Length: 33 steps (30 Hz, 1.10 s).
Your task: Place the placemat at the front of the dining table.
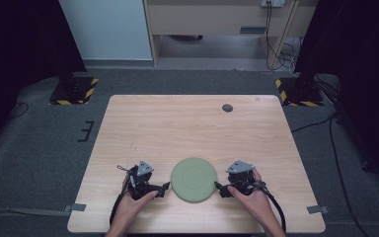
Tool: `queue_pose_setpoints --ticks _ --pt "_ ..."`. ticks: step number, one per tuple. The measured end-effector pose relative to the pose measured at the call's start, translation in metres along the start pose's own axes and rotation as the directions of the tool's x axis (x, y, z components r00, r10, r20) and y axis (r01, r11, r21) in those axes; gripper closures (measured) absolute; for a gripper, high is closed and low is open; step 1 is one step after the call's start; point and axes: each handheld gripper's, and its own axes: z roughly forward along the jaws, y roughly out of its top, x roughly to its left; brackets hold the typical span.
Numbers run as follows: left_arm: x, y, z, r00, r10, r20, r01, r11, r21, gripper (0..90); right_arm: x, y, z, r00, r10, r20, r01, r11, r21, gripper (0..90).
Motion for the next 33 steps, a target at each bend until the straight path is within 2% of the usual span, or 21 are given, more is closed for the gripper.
queue_pose_setpoints --ticks 11,15,16,21,28,33 --pt "-0.008 0.001 0.003 0.9997 0.025 0.008 -0.025 0.9997 0.008 1.5 0.0 0.0 0.001 1.0 0.003 0.003 -0.003 1.0 0.002 5.8" --pt "-0.011 0.002 0.005 0.9991 0.039 -0.014 -0.039 0.9991 0.019 1.5 0.0 0.0 0.001 0.9999 0.01 0.01 -0.01 1.0 0.007 5.0" --pt "-0.011 0.003 0.005 0.9989 0.039 -0.026 -0.038 0.9991 0.02 0.1 0.001 0.001 0.001 0.9998 0.008 0.018 -0.008 1.0 0.007 4.8" --pt "-0.011 0.003 0.006 0.9991 0.032 -0.029 -0.031 0.9993 0.019 0.1 0.002 0.002 0.002 0.9994 0.007 0.035 -0.008 1.0 0.009 4.9" --pt "-0.009 0.006 0.009 0.9988 0.02 -0.044 -0.019 0.9997 0.016 0.1 0.001 0.005 0.005 0.9966 0.036 0.074 -0.037 0.999 0.01 4.1" --pt "-0.008 0.007 0.009 0.9988 0.008 -0.049 -0.007 0.9999 0.014 0.8 0.003 0.007 0.006 0.9938 0.038 0.104 -0.039 0.999 0.003 4.9"
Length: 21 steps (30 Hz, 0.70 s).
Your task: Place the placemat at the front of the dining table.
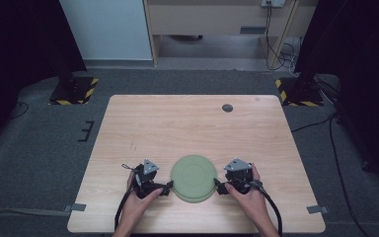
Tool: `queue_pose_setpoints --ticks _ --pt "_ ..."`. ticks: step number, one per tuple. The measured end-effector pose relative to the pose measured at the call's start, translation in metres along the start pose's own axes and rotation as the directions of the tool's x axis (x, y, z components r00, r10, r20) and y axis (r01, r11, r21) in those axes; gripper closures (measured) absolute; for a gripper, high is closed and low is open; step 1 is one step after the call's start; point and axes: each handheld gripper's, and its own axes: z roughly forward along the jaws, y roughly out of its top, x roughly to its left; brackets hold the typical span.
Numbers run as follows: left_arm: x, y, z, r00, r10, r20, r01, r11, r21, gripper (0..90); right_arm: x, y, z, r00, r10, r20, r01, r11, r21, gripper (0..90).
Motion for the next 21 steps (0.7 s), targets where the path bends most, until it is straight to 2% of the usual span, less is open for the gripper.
queue_pose_setpoints --ticks 2,7,14,21 --pt "0.0 -0.0006 -0.001 1.0 0.003 0.007 -0.003 1.0 -0.004 1.8 0.0003 0.0001 -0.0005 1.0 -0.007 -0.002 0.007 1.0 -0.005 7.0" --pt "-0.0007 -0.0011 -0.0021 0.9999 -0.003 0.013 0.003 0.9999 -0.012 2.2 0.0026 0.0008 -0.0039 0.9989 -0.003 -0.047 0.002 1.0 -0.015 7.3" --pt "-0.0012 -0.0004 -0.0004 1.0 -0.006 0.0 0.006 1.0 -0.005 0.1 0.0031 0.0009 -0.003 0.9994 0.001 -0.034 -0.002 1.0 -0.007 5.9" --pt "0.0015 0.0017 0.0015 0.9994 -0.031 -0.012 0.031 0.9995 -0.008 0.1 0.0037 0.0039 0.0008 1.0 0.004 0.003 -0.004 1.0 -0.015 4.3"
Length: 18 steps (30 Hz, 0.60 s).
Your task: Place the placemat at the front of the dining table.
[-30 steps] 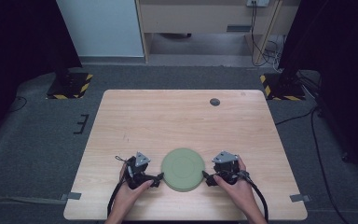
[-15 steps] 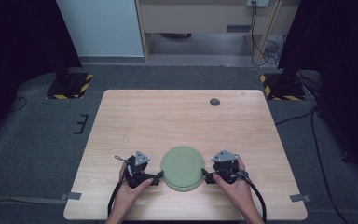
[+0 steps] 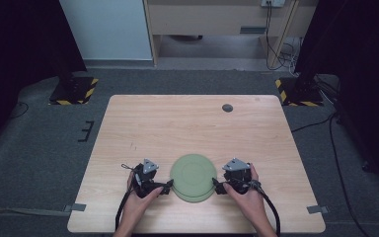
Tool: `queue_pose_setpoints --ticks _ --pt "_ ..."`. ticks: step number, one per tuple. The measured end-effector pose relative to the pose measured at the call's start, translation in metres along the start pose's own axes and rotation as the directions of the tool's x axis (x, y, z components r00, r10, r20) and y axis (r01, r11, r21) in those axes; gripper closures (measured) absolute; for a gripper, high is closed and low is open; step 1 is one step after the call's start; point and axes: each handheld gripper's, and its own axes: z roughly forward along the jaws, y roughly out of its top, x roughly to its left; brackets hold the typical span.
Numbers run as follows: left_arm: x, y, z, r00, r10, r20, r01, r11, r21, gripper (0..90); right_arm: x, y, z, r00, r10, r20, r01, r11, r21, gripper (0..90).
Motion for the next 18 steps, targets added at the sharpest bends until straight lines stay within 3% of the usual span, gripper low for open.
queue_pose_setpoints --ticks 6,15,18 --pt "0.0013 0.0019 0.0013 1.0 -0.006 -0.005 0.006 0.9999 -0.014 1.1 0.0 0.0007 0.0014 0.9997 0.015 0.019 -0.015 1.0 -0.009 7.7" --pt "-0.0041 0.0015 -0.0009 0.9999 0.016 -0.004 -0.016 0.9997 -0.018 1.8 0.0013 -0.0006 -0.0031 0.9999 0.004 -0.013 -0.003 1.0 0.002 7.5" --pt "-0.0033 0.0019 0.0002 1.0 0.006 -0.004 -0.007 0.9999 -0.016 0.2 0.0029 -0.001 -0.0012 0.9999 -0.004 -0.014 0.004 1.0 0.009 7.5"
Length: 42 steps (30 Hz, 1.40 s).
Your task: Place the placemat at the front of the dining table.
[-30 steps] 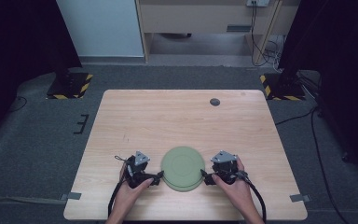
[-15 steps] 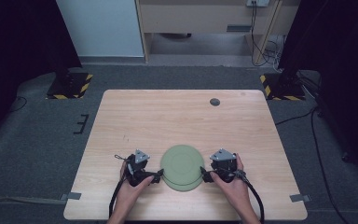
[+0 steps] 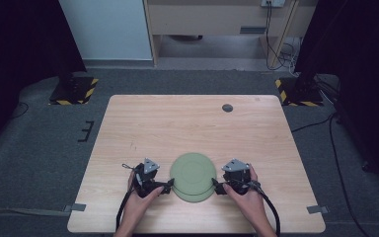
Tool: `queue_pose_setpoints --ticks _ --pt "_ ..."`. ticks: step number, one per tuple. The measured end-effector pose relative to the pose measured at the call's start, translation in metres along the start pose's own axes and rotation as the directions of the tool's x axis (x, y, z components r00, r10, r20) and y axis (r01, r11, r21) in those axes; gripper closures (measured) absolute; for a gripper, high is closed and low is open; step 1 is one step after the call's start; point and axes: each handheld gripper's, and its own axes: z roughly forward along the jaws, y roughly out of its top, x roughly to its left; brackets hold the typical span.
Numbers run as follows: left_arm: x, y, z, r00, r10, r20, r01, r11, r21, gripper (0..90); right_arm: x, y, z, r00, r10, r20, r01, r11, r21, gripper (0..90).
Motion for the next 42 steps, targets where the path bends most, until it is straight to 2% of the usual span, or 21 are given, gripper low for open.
queue_pose_setpoints --ticks 3,6,10,13,15,18,20,24,29,34,39,40,42 --pt "-0.0001 0.0011 0.0012 1.0 -0.005 -0.004 0.005 1.0 0.0 0.0 -0.0001 0.0001 0.0005 1.0 -0.002 0.005 0.002 1.0 0.0 7.1" --pt "-0.002 0.0043 0.0035 0.9998 0.007 -0.02 -0.007 1.0 -0.001 0.1 -0.0022 0.0002 0.0018 0.9997 0.012 0.02 -0.012 1.0 -0.002 6.3" --pt "-0.0015 0.0064 0.0059 0.9996 0.002 -0.028 -0.002 1.0 -0.003 0.0 -0.0045 0.0005 0.004 0.9991 0.027 0.033 -0.027 1.0 -0.007 5.6" --pt "-0.0009 0.0061 0.0053 0.9998 0.008 -0.017 -0.008 1.0 -0.002 2.0 -0.0049 0.0005 0.004 0.9989 0.035 0.031 -0.034 0.999 -0.005 6.4" --pt "-0.0027 0.0047 0.0033 0.9998 0.015 -0.009 -0.015 0.9999 0.0 2.2 -0.0041 0.0 0.0022 0.999 0.018 0.042 -0.018 1.0 0.004 7.9" --pt "-0.0053 0.0041 0.0034 0.9999 0.017 -0.003 -0.017 0.9999 0.001 2.1 -0.0036 -0.0004 0.0003 0.9993 0.024 0.029 -0.025 1.0 0.008 7.8" --pt "-0.0071 0.0044 0.0039 0.9995 0.024 -0.019 -0.024 0.9997 -0.001 0.7 -0.0028 -0.0001 -0.0011 0.9995 0.025 0.02 -0.025 1.0 0.002 8.0" --pt "-0.0048 0.0049 0.0057 0.9999 0.009 -0.009 -0.009 1.0 0.003 0.0 -0.0005 -0.0002 0.001 0.9997 0.019 0.017 -0.019 1.0 0.006 8.1" --pt "-0.0057 0.0078 0.0074 0.9992 0.018 -0.037 -0.017 0.9998 0.001 0.0 -0.0013 0.0015 0.0033 0.999 0.033 0.029 -0.034 0.999 0.001 7.1" --pt "-0.004 0.0087 0.0087 0.9985 0.01 -0.054 -0.011 0.9999 -0.009 0.4 -0.0013 0.0031 0.0075 0.9979 0.041 0.05 -0.04 0.999 -0.017 7.1" --pt "-0.0054 0.0077 0.0072 0.9991 0.011 -0.042 -0.012 0.9999 -0.009 2.3 -0.001 0.0024 0.006 0.9987 0.034 0.038 -0.034 0.999 -0.008 8.3" --pt "-0.0073 0.0067 0.0073 0.9991 0.016 -0.04 -0.016 0.9998 -0.009 2.2 0.0009 0.0015 0.0043 0.9993 0.03 0.024 -0.03 1.0 0.0 8.2" --pt "-0.0081 0.0067 0.0072 0.9986 0.021 -0.049 -0.021 0.9997 -0.011 1.9 0.0036 0.0017 0.0041 0.9996 0.023 0.013 -0.023 1.0 -0.005 8.2"
